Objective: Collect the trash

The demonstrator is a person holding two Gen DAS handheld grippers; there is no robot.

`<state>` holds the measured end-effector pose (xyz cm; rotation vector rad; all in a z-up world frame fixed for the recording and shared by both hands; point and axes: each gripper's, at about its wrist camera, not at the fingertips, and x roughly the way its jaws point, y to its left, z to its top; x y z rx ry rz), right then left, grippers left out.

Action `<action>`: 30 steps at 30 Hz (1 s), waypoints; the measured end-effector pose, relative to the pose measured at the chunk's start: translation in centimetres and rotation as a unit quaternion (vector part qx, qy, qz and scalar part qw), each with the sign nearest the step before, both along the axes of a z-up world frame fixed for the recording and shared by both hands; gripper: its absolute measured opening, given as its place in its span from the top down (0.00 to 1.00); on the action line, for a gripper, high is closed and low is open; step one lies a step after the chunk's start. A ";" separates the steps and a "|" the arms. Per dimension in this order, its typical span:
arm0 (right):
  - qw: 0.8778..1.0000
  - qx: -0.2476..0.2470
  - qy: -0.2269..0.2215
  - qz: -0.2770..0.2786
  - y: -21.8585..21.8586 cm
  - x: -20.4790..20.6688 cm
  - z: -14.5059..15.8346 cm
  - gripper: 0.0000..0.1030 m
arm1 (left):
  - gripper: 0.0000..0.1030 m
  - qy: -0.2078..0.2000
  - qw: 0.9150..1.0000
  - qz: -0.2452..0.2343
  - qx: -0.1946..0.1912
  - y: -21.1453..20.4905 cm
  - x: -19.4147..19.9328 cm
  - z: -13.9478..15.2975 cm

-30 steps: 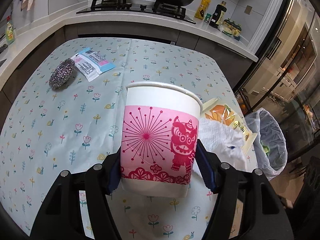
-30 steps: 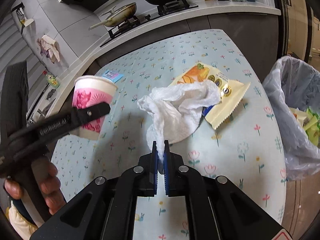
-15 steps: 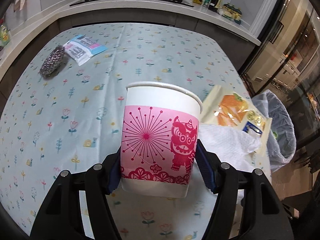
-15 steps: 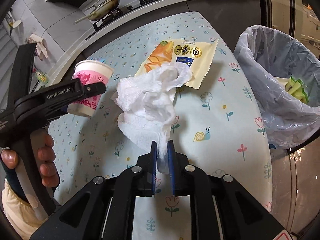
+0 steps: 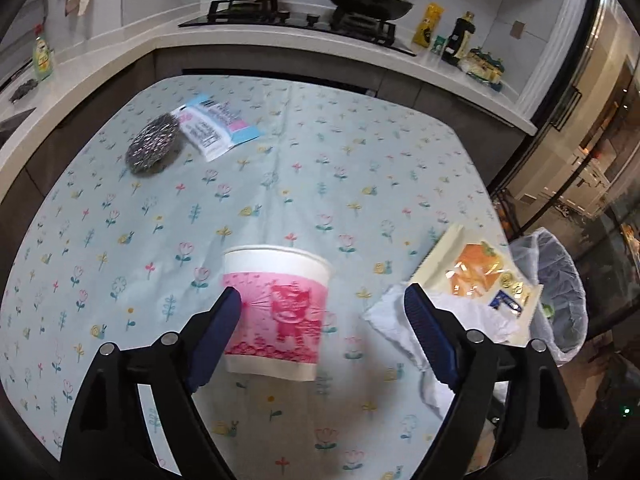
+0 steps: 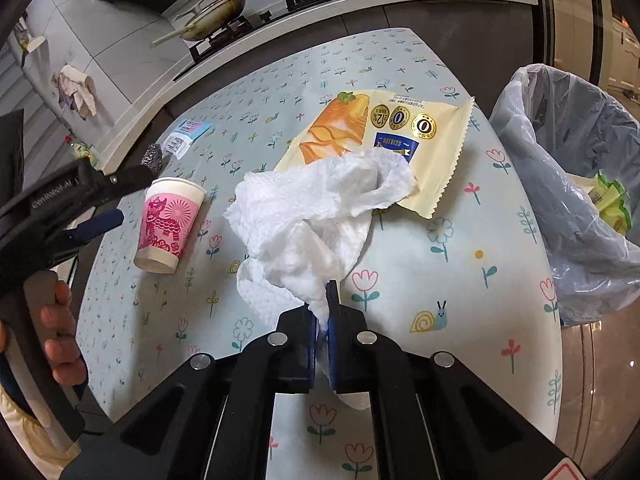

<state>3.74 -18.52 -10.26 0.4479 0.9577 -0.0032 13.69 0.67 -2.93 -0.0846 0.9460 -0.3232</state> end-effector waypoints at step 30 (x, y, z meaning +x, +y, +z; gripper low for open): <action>1.000 0.015 -0.006 0.025 0.1 -4.0 1.2 0.97 | 0.92 0.075 0.995 -0.063 -0.002 -6.6 1.1 -2.8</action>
